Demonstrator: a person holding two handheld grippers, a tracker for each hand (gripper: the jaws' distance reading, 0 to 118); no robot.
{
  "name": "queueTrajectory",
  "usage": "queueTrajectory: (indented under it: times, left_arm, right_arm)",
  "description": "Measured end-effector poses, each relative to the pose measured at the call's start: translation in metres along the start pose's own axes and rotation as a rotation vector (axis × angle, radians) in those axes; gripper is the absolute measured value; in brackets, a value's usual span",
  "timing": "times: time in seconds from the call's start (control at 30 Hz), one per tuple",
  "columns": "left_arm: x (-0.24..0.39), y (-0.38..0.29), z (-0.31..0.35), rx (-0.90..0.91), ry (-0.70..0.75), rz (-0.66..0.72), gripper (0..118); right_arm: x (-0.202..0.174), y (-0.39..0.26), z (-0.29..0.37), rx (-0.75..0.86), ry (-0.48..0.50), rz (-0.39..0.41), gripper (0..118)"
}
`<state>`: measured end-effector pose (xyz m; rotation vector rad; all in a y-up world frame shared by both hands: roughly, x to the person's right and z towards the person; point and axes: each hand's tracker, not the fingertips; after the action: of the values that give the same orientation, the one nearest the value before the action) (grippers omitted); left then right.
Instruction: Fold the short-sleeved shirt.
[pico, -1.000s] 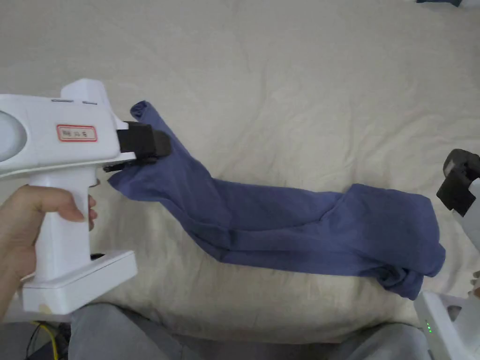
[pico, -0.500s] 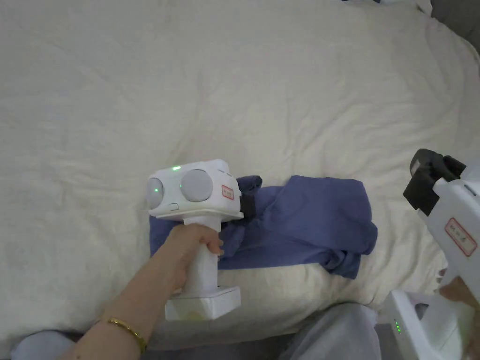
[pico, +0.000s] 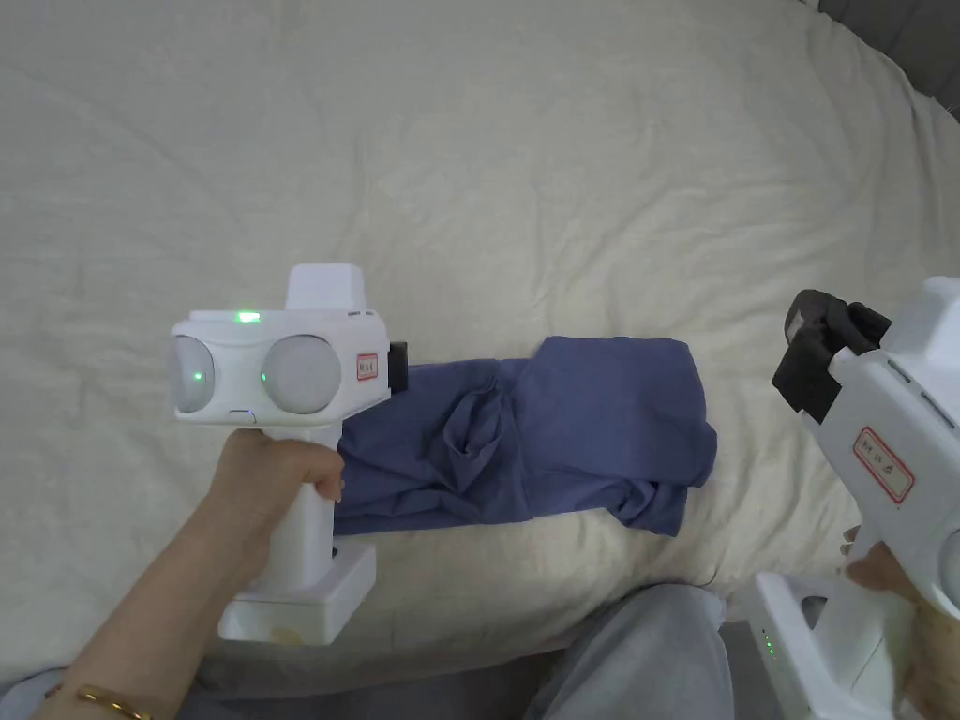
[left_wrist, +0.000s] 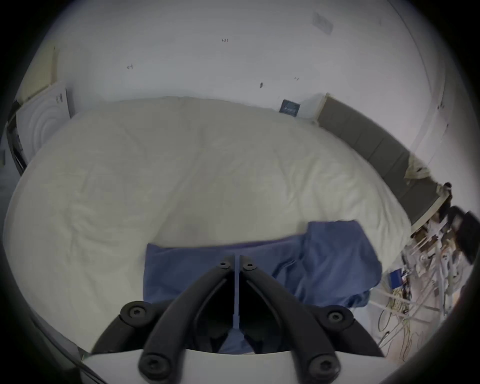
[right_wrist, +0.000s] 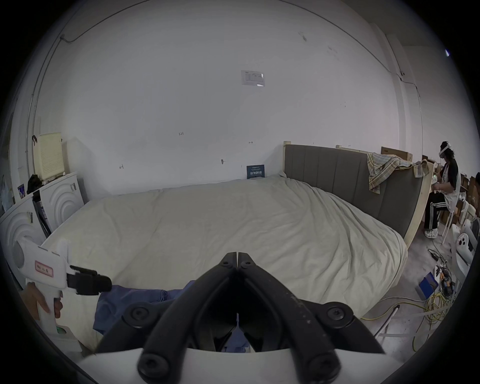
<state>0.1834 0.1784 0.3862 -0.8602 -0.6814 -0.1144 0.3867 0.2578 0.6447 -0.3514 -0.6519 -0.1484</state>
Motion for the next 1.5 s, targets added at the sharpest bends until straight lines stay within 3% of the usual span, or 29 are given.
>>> queueTrajectory:
  times: [0.1,0.3,0.5,0.63,0.67,0.8,0.9,1.0,1.17,1.37,1.5]
  left_arm:
    - [0.000,-0.025,-0.025,-0.113,-0.087,0.088,2]
    - [0.050,-0.067,-0.048,-0.184,-0.197,0.021,2]
    - [0.095,-0.083,-0.038,-0.175,-0.251,-0.200,2]
    - [0.081,-0.063,-0.019,-0.144,-0.421,-0.027,5]
    - [0.071,-0.054,-0.012,-0.109,-0.436,0.036,14]
    - [0.011,-0.011,0.013,0.026,-0.472,0.188,118]
    - [-0.043,0.010,0.026,0.112,-0.526,0.223,118]
    - [-0.099,0.017,0.022,0.051,-0.496,0.250,118]
    - [-0.170,-0.010,-0.002,-0.105,-0.468,0.436,118]
    - [-0.191,-0.057,-0.034,-0.233,-0.563,0.567,118]
    - [-0.187,-0.060,-0.039,-0.169,-0.669,0.625,117]
  right_arm:
    - [-0.002,-0.002,0.000,-0.003,0.009,0.001,1]
    - [0.002,-0.007,-0.001,-0.025,0.007,0.005,1]
    - [0.009,-0.009,0.002,-0.028,-0.007,0.004,1]
    - [0.010,-0.009,0.005,-0.028,-0.006,-0.003,1]
    - [0.009,-0.008,0.006,-0.025,-0.005,0.000,1]
    - [0.006,-0.006,0.007,-0.018,0.006,0.008,1]
    - [0.001,-0.005,0.005,-0.017,0.017,0.013,1]
    - [-0.005,-0.005,0.000,-0.028,0.032,0.013,1]
    - [-0.018,-0.006,-0.010,-0.050,0.050,0.029,1]
    - [-0.043,-0.004,-0.014,-0.079,0.067,0.055,1]
    - [-0.046,-0.004,-0.018,-0.090,0.073,0.065,1]
